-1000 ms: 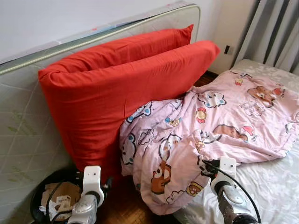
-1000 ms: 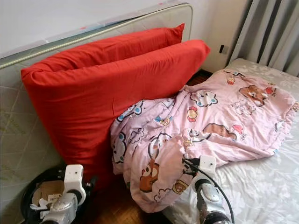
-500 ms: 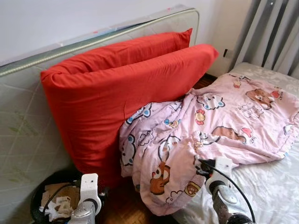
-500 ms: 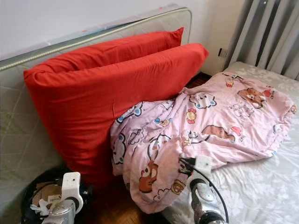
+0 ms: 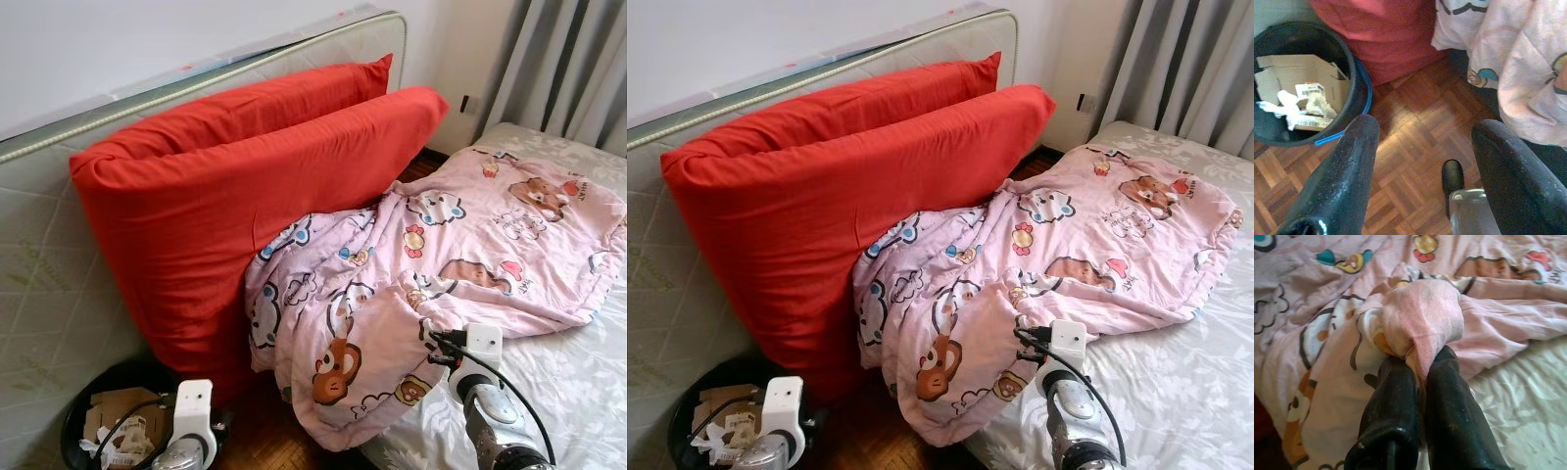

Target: Clean up the room

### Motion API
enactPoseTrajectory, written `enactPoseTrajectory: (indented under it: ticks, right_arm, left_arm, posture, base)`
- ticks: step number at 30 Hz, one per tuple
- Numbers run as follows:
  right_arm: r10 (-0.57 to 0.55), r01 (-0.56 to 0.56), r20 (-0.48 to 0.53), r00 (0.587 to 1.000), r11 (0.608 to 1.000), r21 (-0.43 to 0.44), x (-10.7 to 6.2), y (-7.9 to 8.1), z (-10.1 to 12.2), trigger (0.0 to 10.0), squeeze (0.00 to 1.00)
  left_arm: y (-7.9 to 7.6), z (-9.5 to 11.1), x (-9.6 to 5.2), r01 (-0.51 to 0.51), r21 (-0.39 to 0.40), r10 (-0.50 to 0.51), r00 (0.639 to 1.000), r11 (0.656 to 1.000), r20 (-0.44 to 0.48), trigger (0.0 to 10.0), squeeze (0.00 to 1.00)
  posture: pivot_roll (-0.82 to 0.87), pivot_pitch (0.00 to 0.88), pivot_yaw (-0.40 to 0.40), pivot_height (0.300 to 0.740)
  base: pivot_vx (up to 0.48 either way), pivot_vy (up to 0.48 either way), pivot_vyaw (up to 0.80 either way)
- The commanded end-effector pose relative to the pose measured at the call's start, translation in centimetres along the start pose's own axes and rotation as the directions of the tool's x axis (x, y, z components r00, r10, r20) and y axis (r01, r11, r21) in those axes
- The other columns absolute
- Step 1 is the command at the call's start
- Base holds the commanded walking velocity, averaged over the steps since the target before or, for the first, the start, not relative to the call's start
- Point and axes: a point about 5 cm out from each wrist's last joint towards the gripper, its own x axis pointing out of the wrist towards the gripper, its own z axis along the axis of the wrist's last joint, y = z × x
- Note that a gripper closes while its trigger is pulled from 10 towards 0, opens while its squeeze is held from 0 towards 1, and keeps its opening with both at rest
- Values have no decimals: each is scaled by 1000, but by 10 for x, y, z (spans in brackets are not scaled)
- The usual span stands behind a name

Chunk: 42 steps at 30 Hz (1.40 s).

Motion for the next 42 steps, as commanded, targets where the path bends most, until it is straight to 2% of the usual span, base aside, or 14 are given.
enactPoseTrajectory:
  ticks: [1,11,28,42]
  right_arm:
    - [12,-12,12,1000,1000,-8,1,4,2,10000,0]
    - [38,-38,10,999,999,-9,0,11,-3,10000,0]
    - [41,-41,-18,999,999,-12,-3,10,-10,10000,0]
    - [49,-50,-50,998,998,-23,-5,9,-17,10000,0]
  left_arm:
    - [6,-1,0,-20,-1,20,1000,1000,-11,10000,0]
    - [9,-3,-1,-30,-13,29,1000,999,-10,10000,0]
    - [8,-9,-3,-26,-14,25,999,1000,-25,10000,0]
    - [6,-12,-3,-21,-18,21,999,1000,-31,10000,0]
  posture:
    - [58,25,25,740]
    - [52,49,30,740]
    - [52,43,26,740]
    - [52,37,18,740]
  base:
    - [0,0,0]
    - [0,0,0]
    - [0,0,0]
    - [-264,0,0]
